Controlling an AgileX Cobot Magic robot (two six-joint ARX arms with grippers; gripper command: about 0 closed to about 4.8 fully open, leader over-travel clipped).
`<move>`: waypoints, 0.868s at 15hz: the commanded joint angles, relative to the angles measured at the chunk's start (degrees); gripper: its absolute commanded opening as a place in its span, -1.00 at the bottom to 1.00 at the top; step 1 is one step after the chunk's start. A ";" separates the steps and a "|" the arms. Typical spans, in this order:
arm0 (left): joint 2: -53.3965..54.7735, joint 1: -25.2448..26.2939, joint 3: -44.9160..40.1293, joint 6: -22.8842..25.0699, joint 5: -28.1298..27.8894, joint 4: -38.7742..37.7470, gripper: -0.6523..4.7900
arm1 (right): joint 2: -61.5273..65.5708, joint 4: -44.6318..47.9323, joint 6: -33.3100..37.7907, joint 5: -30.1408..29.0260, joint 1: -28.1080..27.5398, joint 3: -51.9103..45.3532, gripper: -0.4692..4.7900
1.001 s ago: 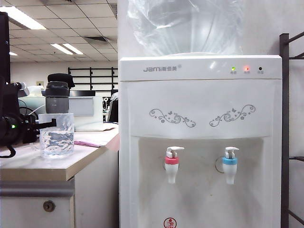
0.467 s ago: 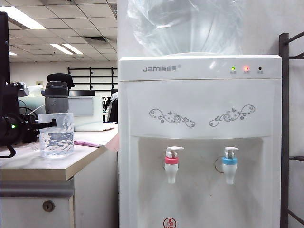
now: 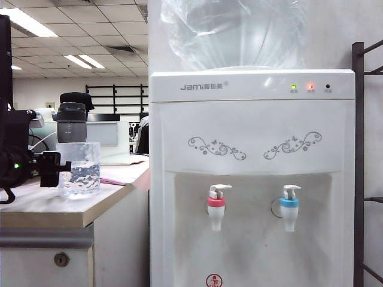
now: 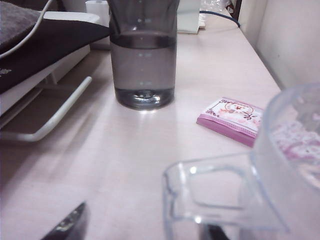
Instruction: Pick up the plastic mug from the left desk, go to the hot water outlet of the water dispenser, press the vertical switch to get some water, then put the mug back on the desk.
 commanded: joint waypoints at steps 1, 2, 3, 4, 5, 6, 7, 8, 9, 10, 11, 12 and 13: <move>-0.22 0.00 -0.02 1.22 0.11 0.31 0.31 | -0.09 0.59 0.31 0.09 0.00 0.11 -0.84; -0.22 -0.04 0.00 1.22 0.15 0.35 0.31 | -0.07 0.59 0.31 0.09 0.00 0.11 -0.84; -0.22 -0.04 0.00 1.22 0.31 0.33 0.31 | -0.09 0.59 0.31 0.09 0.00 0.11 -0.84; -0.22 -0.04 0.00 1.22 0.26 0.35 0.31 | -0.09 0.59 0.31 0.09 0.00 0.11 -0.84; -0.22 -0.04 -0.02 1.25 0.24 0.35 0.31 | -0.09 0.59 0.31 0.07 0.00 0.11 -0.84; -0.22 -0.04 -0.02 1.25 0.11 0.98 0.31 | -0.09 0.59 0.31 0.09 0.00 0.11 -0.84; -0.24 0.00 -0.13 1.22 0.02 1.75 0.30 | -0.09 0.59 0.31 0.09 0.00 0.11 -0.84; -0.24 0.00 -0.83 1.07 -0.04 4.26 0.30 | -0.09 0.59 0.31 0.07 0.00 0.11 -0.84; -0.24 -0.04 -2.75 0.37 -1.51 6.71 0.30 | -0.09 0.59 0.31 0.09 0.00 0.11 -0.84; -0.26 -0.04 -4.52 -1.46 -1.49 7.10 0.30 | -0.09 0.59 0.31 0.09 0.00 0.11 -0.84; -0.35 -0.07 -6.08 -1.75 -1.44 7.96 0.30 | -0.09 0.59 0.31 0.09 0.00 0.11 -0.84; -1.11 -0.11 -7.76 -1.75 -1.11 8.00 0.30 | -0.09 0.59 0.31 0.09 0.00 0.11 -0.84; -2.75 -0.11 -9.33 -2.86 0.11 8.00 0.30 | -0.09 0.59 0.31 0.09 0.00 0.11 -0.84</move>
